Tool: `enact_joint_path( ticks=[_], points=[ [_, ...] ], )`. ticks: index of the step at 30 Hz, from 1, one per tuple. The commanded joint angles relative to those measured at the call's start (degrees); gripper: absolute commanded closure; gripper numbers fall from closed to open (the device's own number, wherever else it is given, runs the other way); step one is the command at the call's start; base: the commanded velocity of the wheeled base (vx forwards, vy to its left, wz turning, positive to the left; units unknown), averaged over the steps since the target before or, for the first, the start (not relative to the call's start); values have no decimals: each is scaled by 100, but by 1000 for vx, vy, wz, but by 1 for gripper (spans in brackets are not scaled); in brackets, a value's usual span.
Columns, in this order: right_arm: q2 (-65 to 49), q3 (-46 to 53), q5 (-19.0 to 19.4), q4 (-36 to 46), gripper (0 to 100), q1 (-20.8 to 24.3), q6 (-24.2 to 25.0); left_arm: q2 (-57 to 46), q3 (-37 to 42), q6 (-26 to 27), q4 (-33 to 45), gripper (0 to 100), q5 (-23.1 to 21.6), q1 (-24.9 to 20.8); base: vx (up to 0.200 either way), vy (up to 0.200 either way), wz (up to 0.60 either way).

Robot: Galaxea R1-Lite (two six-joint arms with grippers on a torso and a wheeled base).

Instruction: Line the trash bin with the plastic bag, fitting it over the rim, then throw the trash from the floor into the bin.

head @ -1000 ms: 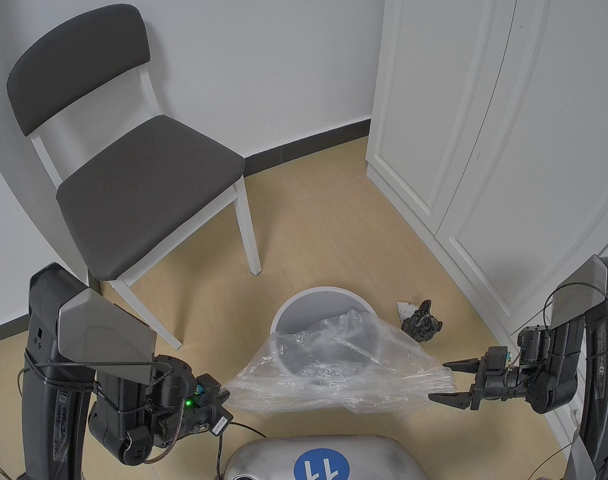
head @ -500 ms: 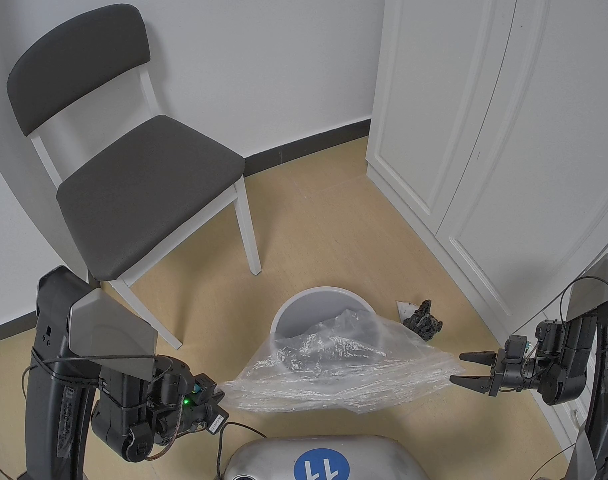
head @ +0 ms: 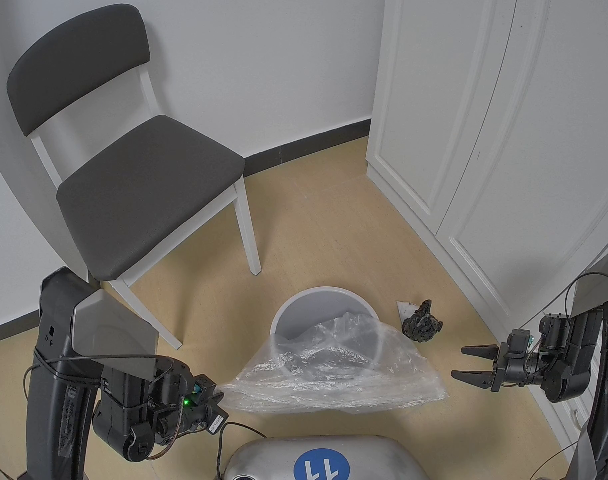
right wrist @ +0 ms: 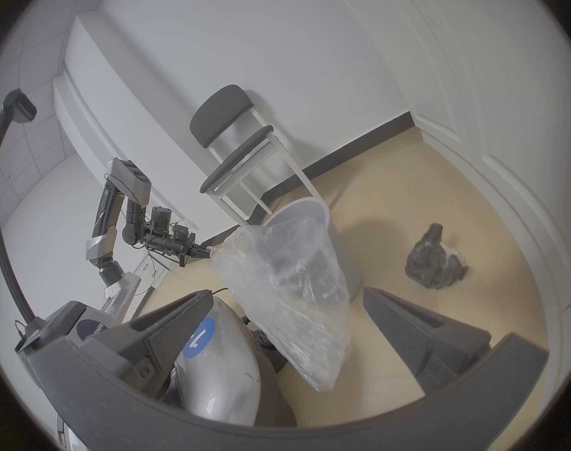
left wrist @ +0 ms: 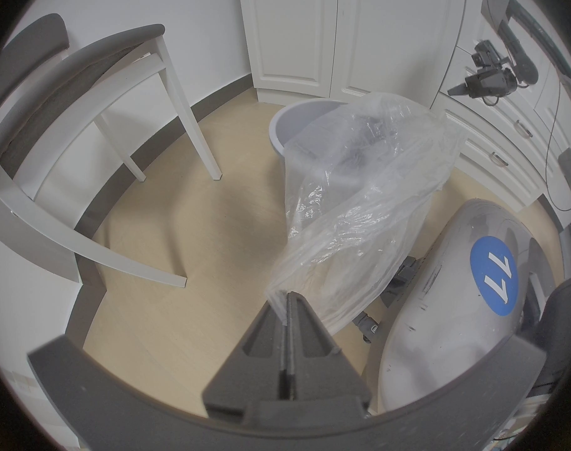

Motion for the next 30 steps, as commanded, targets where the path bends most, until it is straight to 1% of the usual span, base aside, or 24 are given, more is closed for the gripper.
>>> enact_joint_path(
  ticks=[1, 2, 3, 5, 6, 7, 8, 10, 11, 12, 13, 14, 15, 16, 17, 18, 19, 20, 21, 23, 26, 27, 29, 30],
  points=[
    [-1209, 457, -1063, -105, 0, 952, 192, -21, -8, -7, -10, 100, 2, -3, 0, 0, 0],
    [-1491, 571, -1898, -105, 0, 1391, 262, -39, -8, -7, -10, 100, 2, -3, 0, 0, 0],
    [-1631, 606, -2426, -105, 0, 1681, 315, -47, 1, -7, -10, 100, 2, -3, 0, 0, 0],
    [-1913, 615, -3771, -105, 0, 2463, 385, -65, 10, -7, -10, 100, 2, -3, 0, 0, 0],
    [-1992, 615, -4166, -105, 0, 2727, 377, -65, 18, -7, -10, 100, 2, -3, 0, 0, 0],
    [-2097, 606, -4711, -105, 0, 3149, 368, -74, 18, -7, -10, 100, 2, -3, 0, 0, 0],
    [-2159, 589, -5080, -105, 0, 3500, 368, -74, 10, -7, -10, 100, 2, -3, 0, 0, 0],
    [-2159, 457, -5528, -105, 0, 4072, 350, -74, 1, -7, -10, 100, 2, -3, 0, 0, 0],
    [-2150, 431, -5572, -105, 0, 4151, 342, -74, 1, -7, -10, 100, 2, -3, 0, 0, 0],
    [-2080, 193, -5774, -105, 0, 4529, 262, -74, 1, -16, -10, 100, 2, 6, 0, 0, 0],
    [-2044, 123, -5818, -105, 0, 4608, 219, -74, 1, -16, -10, 100, 2, 6, 0, 0, 0],
    [-1869, -114, -5941, -105, 0, 4819, 8, -74, -8, -25, -10, 100, 2, 6, 0, 0, 0],
    [-1746, -255, -6021, -105, 0, 4907, -239, -74, 1, -25, -10, 100, 2, -3, 0, 0, 0],
    [-1640, -396, -6126, -105, 0, 4951, -608, -82, 1, -25, -18, 100, 2, 6, 0, 0, 0],
    [-1543, -527, -6275, 142, 0, 4977, -1038, -91, 10, -25, -18, 100, 2, -3, 0, 0, 0],
    [-1508, -571, -6328, 212, 0, 4977, -1170, -91, 10, -25, -18, 100, 2, -3, 0, 0, 0],
    [-1385, -800, -6688, 634, 0, 5030, -1750, -118, 18, -16, -18, 100, 2, -3, 0, 0, 0],
    [-1315, -984, -6961, 906, 0, 5126, -2005, -188, 27, -25, -18, 100, 2, -3, 0, 0, 0],
    [-1262, -1134, -7119, 1073, 0, 5232, -2093, -223, 36, -25, -18, 100, 2, -3, 0, 0, 0],
    [-1139, -1468, -7286, 1398, 0, 5452, -2155, -276, 27, -25, -18, 100, 2, -3, 0, 0, 0],
    [-1060, -1767, -7304, 1864, 0, 5645, -2242, -329, 36, -95, -18, 100, 2, -21, 0, 0, 0],
    [-1025, -1881, -7304, 2216, 0, 5724, -2401, -346, 36, -166, -18, 100, 2, -38, 0, 0, 0],
    [-963, -1907, -7295, 2497, 0, 5777, -2629, -364, 10, -227, -18, 100, 2, -47, 0, 0, 0],
    [-963, -1907, -7295, 2497, 0, 5777, -2629, -364, 10, -227, -18, 100, 2, -47, 0, 0, 0]
  ],
)
